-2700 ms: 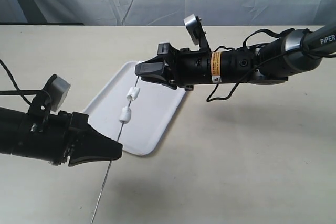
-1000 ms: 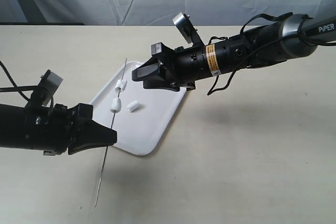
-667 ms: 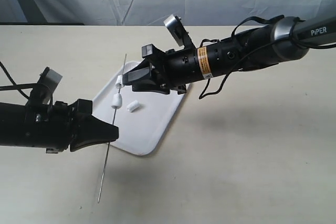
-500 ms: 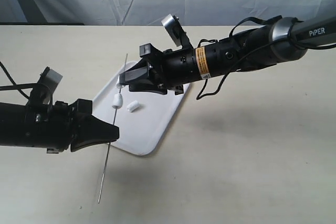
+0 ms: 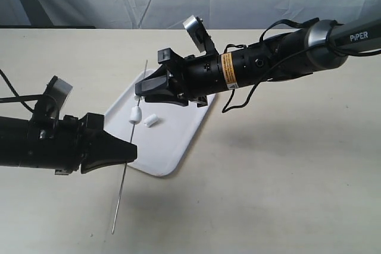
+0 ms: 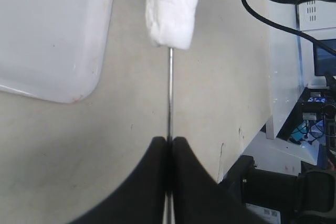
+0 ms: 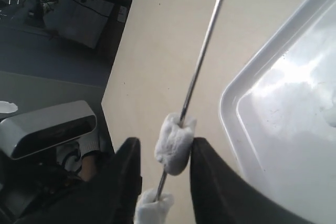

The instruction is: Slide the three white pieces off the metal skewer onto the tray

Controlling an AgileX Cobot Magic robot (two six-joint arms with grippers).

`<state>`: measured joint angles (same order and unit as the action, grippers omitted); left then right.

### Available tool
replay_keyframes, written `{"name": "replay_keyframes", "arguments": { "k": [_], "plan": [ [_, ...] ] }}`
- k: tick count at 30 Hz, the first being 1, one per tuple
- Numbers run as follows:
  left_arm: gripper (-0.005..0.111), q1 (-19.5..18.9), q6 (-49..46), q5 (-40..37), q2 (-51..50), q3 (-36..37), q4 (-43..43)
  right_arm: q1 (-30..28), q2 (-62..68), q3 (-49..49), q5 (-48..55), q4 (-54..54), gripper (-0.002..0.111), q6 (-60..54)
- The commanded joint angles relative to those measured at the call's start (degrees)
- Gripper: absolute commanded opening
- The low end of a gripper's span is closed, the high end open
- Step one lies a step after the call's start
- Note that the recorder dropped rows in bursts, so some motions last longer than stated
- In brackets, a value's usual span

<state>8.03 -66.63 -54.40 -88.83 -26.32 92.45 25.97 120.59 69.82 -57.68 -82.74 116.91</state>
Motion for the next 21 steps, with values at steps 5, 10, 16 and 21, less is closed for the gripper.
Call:
{"name": "replay_keyframes", "arguments": {
  "k": [5, 10, 16, 21],
  "plan": [
    [0.000, -0.1, -0.3, -0.9, 0.2, 0.1, -1.1, 0.1, 0.0, 0.2, 1.1, -0.3, 0.020, -1.3],
    [0.000, -0.1, 0.2, -1.1, 0.2, 0.1, -2.4, 0.1, 0.0, 0.2, 4.2, -0.3, 0.020, -1.4],
    [0.000, -0.1, 0.2, -1.1, 0.2, 0.1, -2.2, 0.1, 0.0, 0.2, 4.6, -0.3, 0.020, -1.5],
    [0.000, -0.1, 0.8, -2.3, 0.2, 0.1, -3.8, 0.1, 0.0, 0.2, 7.1, -0.3, 0.020, -1.5]
  ]
}}
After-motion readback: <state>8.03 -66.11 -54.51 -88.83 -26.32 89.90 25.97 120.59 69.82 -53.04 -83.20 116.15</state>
